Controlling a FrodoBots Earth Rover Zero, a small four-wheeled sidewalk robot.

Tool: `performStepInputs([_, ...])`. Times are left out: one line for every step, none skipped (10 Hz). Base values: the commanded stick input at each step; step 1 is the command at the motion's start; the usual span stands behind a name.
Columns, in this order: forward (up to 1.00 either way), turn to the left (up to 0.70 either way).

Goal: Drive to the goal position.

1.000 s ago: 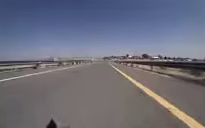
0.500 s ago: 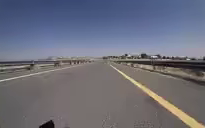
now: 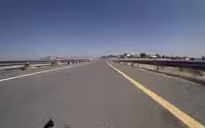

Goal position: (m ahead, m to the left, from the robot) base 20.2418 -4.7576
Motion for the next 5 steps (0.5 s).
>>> performStepInputs([1.0, 0.0])
performStepInputs([1.0, 0.0])
performStepInputs([1.0, 0.0])
performStepInputs([1.0, 0.0])
performStepInputs([1.0, 0.0])
